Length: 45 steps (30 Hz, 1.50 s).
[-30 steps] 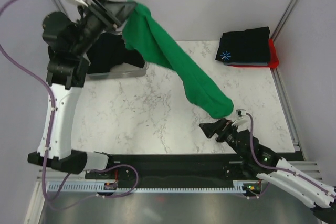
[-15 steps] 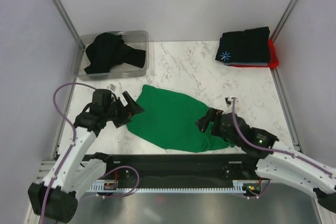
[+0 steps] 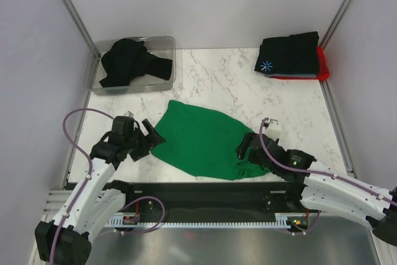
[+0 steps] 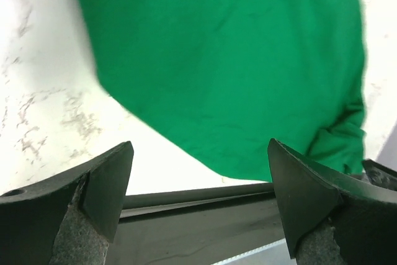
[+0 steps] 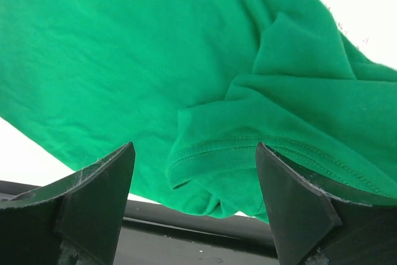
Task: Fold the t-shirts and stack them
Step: Flatten the tshirt out
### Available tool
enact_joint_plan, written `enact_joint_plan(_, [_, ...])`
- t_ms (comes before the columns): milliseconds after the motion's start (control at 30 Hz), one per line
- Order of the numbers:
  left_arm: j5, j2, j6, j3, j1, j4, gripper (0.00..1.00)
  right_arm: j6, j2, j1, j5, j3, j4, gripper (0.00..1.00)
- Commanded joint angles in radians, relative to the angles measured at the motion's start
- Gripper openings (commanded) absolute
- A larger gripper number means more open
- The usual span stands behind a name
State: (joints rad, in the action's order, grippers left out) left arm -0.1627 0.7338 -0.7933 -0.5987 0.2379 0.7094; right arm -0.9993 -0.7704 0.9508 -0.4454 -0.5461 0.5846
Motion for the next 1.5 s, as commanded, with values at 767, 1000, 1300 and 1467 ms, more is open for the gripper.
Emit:
enact_joint_plan(767, [0.273, 0.35, -0.015, 0.007, -0.005, -0.315, 0.02, 0.103, -0.234, -0.014, 0.01, -0.089, -0.014, 0.03])
enact_joint_plan(1000, [0.35, 0.096, 0.018, -0.287, -0.014, -0.064, 0.02, 0.172, -0.172, -0.09, -0.177, -0.467, 0.346, 0.0])
enact_joint_plan(1300, [0.295, 0.111, 0.1, -0.628, -0.017, 0.157, 0.02, 0.214, -0.139, -0.196, -0.294, -0.842, 0.578, 0.01])
enact_joint_plan(1467, [0.253, 0.167, 0.132, -0.678, -0.015, 0.187, 0.02, 0.195, -0.156, -0.201, -0.306, -0.832, 0.586, 0.04])
